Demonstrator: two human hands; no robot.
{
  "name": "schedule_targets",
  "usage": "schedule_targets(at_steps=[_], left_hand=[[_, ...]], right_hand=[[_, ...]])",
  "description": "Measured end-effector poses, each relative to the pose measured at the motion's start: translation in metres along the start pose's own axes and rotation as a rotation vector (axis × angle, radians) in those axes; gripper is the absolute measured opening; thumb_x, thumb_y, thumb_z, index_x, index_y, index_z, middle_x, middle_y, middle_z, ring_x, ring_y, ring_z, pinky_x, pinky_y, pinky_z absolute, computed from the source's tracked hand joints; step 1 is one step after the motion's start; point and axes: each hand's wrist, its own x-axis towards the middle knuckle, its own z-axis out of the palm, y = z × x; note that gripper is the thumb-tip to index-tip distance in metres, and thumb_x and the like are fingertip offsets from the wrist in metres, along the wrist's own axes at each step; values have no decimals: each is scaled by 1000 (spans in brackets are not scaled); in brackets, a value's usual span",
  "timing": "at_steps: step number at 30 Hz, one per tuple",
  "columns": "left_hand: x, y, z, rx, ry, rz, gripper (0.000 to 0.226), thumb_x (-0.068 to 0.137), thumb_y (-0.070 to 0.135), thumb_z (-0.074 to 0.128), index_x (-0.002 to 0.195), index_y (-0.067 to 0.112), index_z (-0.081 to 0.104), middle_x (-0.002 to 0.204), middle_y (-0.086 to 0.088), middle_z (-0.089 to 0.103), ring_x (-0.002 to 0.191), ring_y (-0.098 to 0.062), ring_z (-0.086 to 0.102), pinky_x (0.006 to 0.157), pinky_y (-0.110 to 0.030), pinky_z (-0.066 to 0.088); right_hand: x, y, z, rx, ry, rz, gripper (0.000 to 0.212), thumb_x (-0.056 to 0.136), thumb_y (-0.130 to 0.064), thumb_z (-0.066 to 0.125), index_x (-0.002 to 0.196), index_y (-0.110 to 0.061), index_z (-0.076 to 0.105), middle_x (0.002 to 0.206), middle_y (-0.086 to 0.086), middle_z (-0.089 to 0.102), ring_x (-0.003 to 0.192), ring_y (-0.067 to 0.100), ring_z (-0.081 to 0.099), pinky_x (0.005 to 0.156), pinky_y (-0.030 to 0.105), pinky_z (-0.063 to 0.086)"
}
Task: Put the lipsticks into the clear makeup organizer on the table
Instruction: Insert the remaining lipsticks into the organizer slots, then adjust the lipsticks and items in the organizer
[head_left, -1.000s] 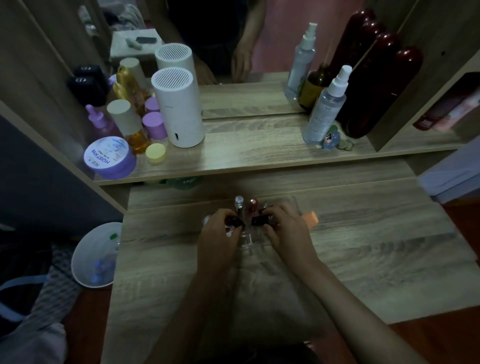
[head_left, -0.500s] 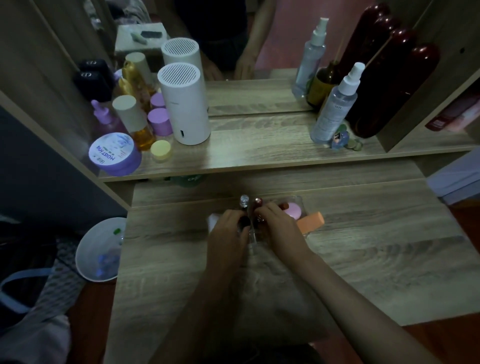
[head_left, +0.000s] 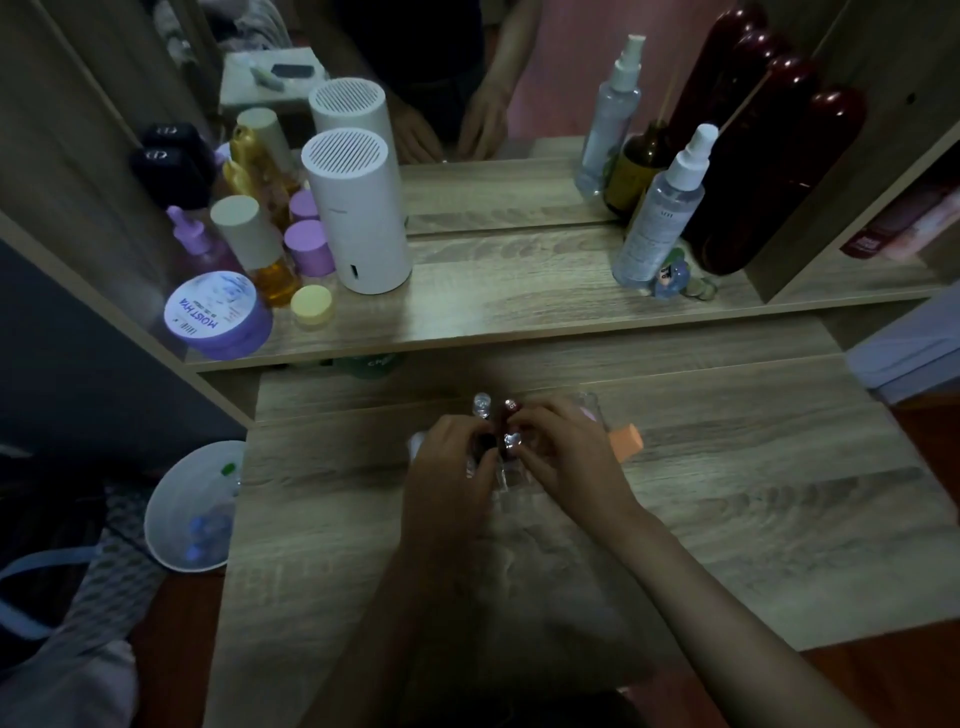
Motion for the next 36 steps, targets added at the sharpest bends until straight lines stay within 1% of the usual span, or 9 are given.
schedule_targets(at_steps=[5, 7, 10, 13, 17, 19, 23, 31, 36], left_hand=[[17, 11, -13, 61, 67, 89, 26, 71, 6, 71, 95, 9, 64, 98, -9, 61, 93, -18, 54, 80, -11, 34], [25, 8, -14, 68, 35, 86, 32, 71, 8, 71, 103, 10, 63, 108, -9, 58, 102, -18, 51, 86, -15, 36], [32, 1, -14, 66, -95, 33, 48, 70, 14, 73, 115, 12, 58, 120, -9, 52, 112, -18, 45, 92, -23, 38], [40, -2, -12, 131, -222, 7, 52, 72, 22, 73, 120, 16, 55, 122, -6, 54, 112, -19, 48, 94, -30, 42], [48, 3, -5, 189, -284, 33, 41, 73, 27, 72, 111, 18, 60, 110, -3, 64, 101, -20, 58, 90, -41, 48], [51, 4, -1, 206, -302, 38, 36, 74, 28, 71, 107, 18, 61, 106, -2, 66, 96, -20, 60, 87, -41, 50], [52, 3, 4, 216, -302, 31, 29, 75, 28, 70, 101, 18, 63, 100, -2, 67, 90, -22, 61, 82, -39, 50], [51, -1, 10, 176, -229, 31, 20, 76, 24, 68, 94, 17, 64, 94, -3, 69, 84, -20, 63, 81, -36, 50], [50, -2, 13, 153, -189, 17, 17, 75, 21, 69, 90, 16, 64, 91, -4, 70, 82, -19, 63, 76, -31, 45]], right_hand=[[2, 11, -24, 76, 254, 68, 27, 77, -10, 72, 101, -17, 65, 96, 1, 60, 69, 5, 52, 64, 5, 39], [4, 20, -19, 76, 205, 162, 32, 76, -8, 73, 106, -15, 64, 101, 5, 60, 74, 5, 52, 68, 5, 41], [4, 28, -6, 73, 89, 297, 30, 75, -4, 72, 104, -9, 66, 100, 14, 64, 82, 19, 58, 77, 28, 50], [9, 30, 0, 105, 126, 310, 20, 76, 0, 69, 95, -8, 69, 94, 13, 69, 75, 20, 59, 63, 10, 41], [24, 26, 1, 56, 144, 283, 17, 78, -6, 69, 95, -7, 69, 93, 14, 69, 84, 25, 61, 73, 30, 46], [32, 25, 2, -10, 108, 239, 15, 77, -7, 69, 92, -3, 68, 91, 17, 68, 86, 30, 60, 76, 34, 42], [39, 27, 4, -104, 69, 184, 15, 75, -7, 69, 90, -6, 68, 89, 15, 67, 85, 29, 59, 64, 21, 27], [38, 30, 7, -112, 69, 190, 15, 74, -9, 71, 89, -6, 67, 88, 15, 68, 83, 29, 60, 65, 23, 30], [34, 28, 5, -73, 93, 185, 22, 75, -9, 71, 96, -6, 67, 94, 15, 67, 88, 28, 59, 74, 28, 40]])
